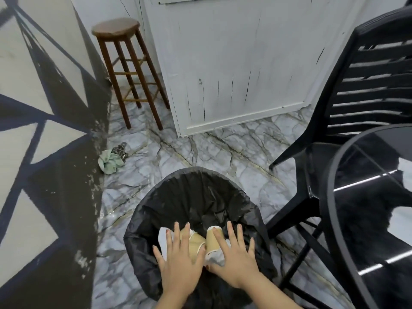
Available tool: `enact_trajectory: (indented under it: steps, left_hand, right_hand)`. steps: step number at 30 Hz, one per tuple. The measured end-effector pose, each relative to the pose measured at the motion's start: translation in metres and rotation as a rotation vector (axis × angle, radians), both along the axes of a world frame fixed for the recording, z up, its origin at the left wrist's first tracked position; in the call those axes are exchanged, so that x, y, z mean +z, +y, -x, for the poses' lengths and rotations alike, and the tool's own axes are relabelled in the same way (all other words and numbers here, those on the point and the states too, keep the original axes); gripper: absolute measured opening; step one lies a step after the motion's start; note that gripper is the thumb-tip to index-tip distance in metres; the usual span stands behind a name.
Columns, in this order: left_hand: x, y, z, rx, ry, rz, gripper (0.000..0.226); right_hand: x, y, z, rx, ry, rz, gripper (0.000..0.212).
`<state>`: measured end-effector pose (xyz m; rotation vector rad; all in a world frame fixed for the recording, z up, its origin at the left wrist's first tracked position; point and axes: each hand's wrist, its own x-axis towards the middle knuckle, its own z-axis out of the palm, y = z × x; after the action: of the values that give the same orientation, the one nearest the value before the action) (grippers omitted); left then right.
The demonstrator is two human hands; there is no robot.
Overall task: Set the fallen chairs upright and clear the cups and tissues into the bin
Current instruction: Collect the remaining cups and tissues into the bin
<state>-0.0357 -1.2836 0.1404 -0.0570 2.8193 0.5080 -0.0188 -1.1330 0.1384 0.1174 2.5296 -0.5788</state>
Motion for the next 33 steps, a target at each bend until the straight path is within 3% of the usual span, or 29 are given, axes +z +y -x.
enact_trajectory:
  steps: [8,13,18,29,33]
  left_hand:
    - [0.1,0.018,0.022,-0.042,0.055,0.002,0.089]
    - [0.162,0.058,0.034,-0.134,0.073,-0.048,0.067]
    - [0.208,0.114,0.033,-0.32,0.086,-0.091,0.067]
    - [0.24,0.237,-0.036,-0.731,0.191,-0.24,0.065]
    - [0.236,0.28,-0.063,-0.827,0.183,-0.24,0.082]
  right_hand:
    - [0.108,0.025,0.007,-0.059,0.109,-0.016,0.08]
    - [0.167,0.065,0.0,-0.151,0.178,-0.062,0.08]
    - [0.212,0.11,-0.03,-0.334,0.304,-0.115,0.08]
    - [0.243,0.201,-0.153,-0.799,0.396,-0.199,0.08]
    - [0.243,0.234,-0.198,-0.945,0.372,-0.194,0.082]
